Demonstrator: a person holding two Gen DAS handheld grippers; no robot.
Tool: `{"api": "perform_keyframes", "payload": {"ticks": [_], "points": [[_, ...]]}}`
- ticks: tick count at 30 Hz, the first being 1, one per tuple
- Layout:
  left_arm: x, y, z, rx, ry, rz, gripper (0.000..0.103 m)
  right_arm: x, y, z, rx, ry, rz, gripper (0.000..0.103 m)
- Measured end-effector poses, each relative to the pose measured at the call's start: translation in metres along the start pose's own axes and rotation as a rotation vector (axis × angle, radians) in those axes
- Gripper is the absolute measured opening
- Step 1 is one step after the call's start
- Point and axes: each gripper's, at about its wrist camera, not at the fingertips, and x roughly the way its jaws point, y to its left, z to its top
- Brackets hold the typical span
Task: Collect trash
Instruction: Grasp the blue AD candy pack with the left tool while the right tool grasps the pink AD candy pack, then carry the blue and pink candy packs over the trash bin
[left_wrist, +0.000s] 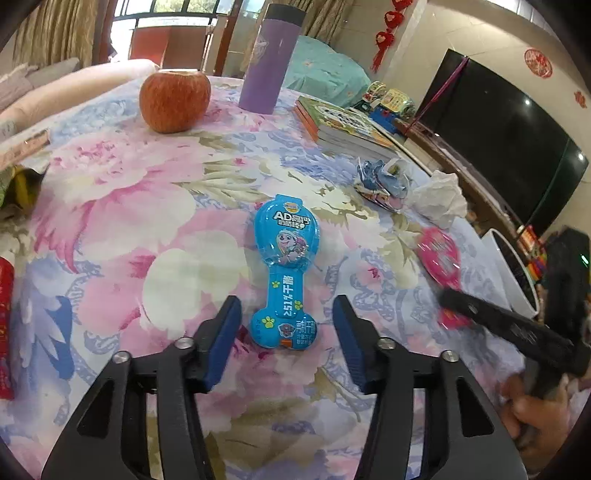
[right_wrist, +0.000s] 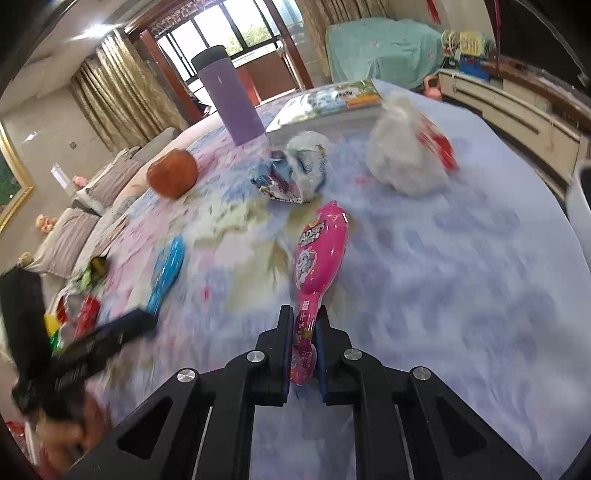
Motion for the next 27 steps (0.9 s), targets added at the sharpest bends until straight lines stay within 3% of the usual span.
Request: {"api": "perform_keyframes", "payload": {"ticks": [4,6,7,8,10,12,14,16,22,27], "points": [[0.006,-0.006,0.007,0.022,0.004,0.053,0.057,-0.014,-0.007,-0.007,0.013,-0.018,-0.020,0.015],[0.011,-0.009,0.011,0.038,0.005,0.070,0.057,-0.018,-0.010,-0.002,0.031,-0.041,-0.045,0.031],[0.015,-0.012,0.013,0.056,0.011,0.082,0.057,-0.016,-0.011,0.001,0.035,-0.048,-0.044,0.045],[0.019,-0.015,0.013,0.071,0.023,0.090,0.057,-0.014,-0.010,0.003,0.037,-0.052,-0.041,0.048],[0.023,-0.022,0.013,0.107,0.029,0.109,0.053,-0.007,-0.006,0.006,0.014,-0.055,-0.068,0.048],[0.025,-0.026,0.012,0.132,0.033,0.118,0.031,0.000,-0.003,0.006,-0.002,-0.059,-0.083,0.048],[0.024,-0.025,0.012,0.128,0.029,0.111,0.019,-0.001,-0.003,0.007,0.000,-0.062,-0.086,0.034],[0.022,-0.024,0.012,0.120,0.026,0.104,0.019,-0.002,-0.008,0.006,0.011,-0.054,-0.074,0.017],[0.011,-0.044,0.002,0.099,0.027,0.004,0.019,-0.024,-0.018,-0.002,0.028,-0.090,-0.028,0.017],[0.006,-0.080,-0.004,0.151,0.036,-0.058,0.019,-0.052,-0.027,-0.007,0.032,-0.127,-0.011,0.017]]}}
